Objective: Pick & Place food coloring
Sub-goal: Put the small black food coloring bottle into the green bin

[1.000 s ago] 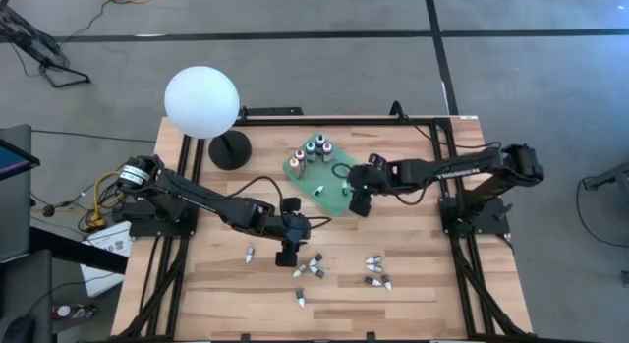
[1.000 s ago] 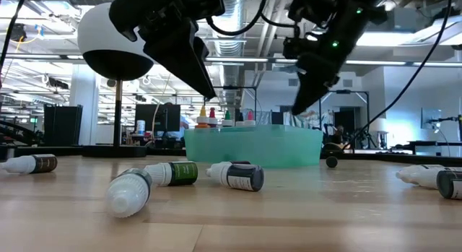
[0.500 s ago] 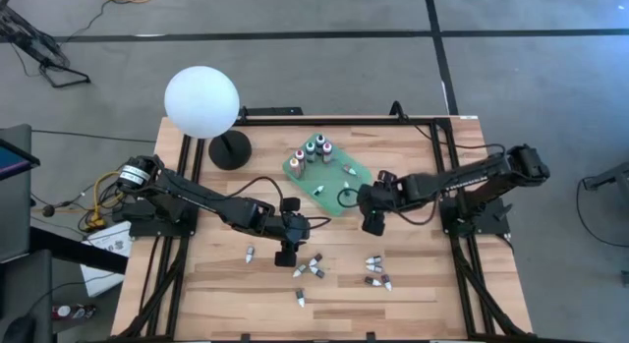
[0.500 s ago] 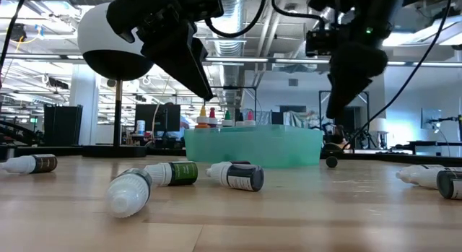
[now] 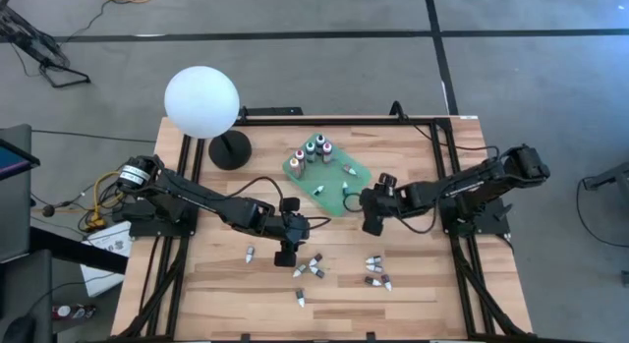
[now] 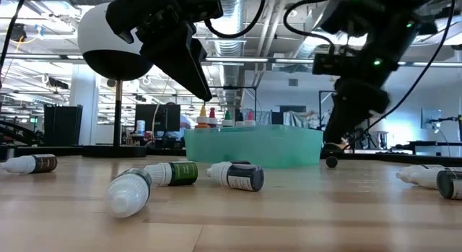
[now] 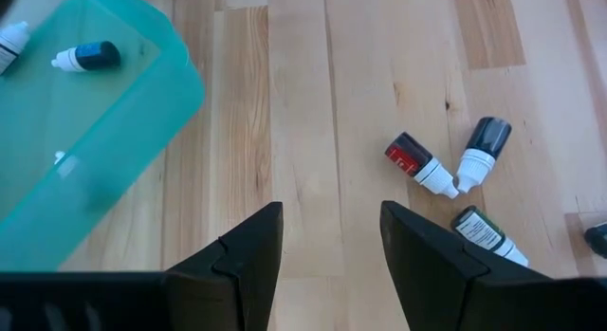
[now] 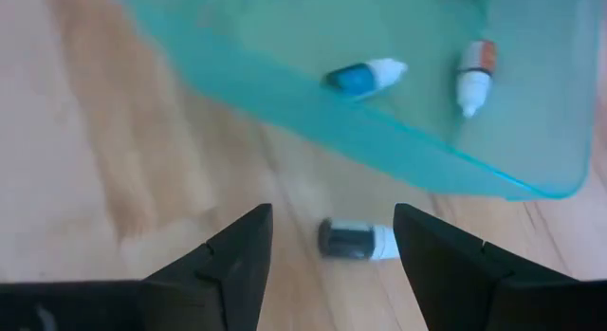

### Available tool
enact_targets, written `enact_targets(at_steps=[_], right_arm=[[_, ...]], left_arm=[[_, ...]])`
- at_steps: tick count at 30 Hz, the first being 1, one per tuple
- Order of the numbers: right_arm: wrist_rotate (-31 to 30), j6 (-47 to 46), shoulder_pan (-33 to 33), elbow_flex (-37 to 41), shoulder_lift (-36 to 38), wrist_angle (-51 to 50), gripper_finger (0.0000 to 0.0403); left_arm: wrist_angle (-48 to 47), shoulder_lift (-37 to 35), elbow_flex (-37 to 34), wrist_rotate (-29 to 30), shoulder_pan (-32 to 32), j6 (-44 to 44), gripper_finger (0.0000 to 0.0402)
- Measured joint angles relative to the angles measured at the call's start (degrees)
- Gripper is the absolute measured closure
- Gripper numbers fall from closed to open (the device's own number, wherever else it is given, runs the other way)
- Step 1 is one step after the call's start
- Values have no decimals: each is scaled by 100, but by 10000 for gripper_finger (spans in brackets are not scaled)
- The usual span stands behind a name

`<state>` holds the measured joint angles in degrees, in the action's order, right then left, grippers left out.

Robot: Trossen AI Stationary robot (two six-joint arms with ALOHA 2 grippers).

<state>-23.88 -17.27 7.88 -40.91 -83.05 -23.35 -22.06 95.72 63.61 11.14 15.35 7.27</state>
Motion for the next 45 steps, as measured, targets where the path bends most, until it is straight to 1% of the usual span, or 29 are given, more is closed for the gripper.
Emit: enact_targets(at_steps=[2,6,9,19,25,33,40,45], right_arm=[[70,-292,-184,7,0,26,188],[171,-515,-442,16,-66,-42,188],[246,-542,-499,15,-66,-26,188],[189,-885,-724,115,-138,-42,188],[210,-988,-737,187,-362,-12,188],[278,-1017,-696,187,-367,-58,188],[293,-843,-599,171,-245,-682,188],[316,-1280,-559,167,65,-1215,188]], left_arm=[[0,0,0,0,-2,20,229],[-9,0,0,-2,-2,48,229],[-36,0,0,0,-2,48,229],[-55,0,0,-1,-2,54,229],[-55,0,0,-2,-2,72,229],[-55,0,0,-2,-2,74,229],[-56,0,0,-2,-1,73,229],[-83,0,0,-2,-1,74,229]])
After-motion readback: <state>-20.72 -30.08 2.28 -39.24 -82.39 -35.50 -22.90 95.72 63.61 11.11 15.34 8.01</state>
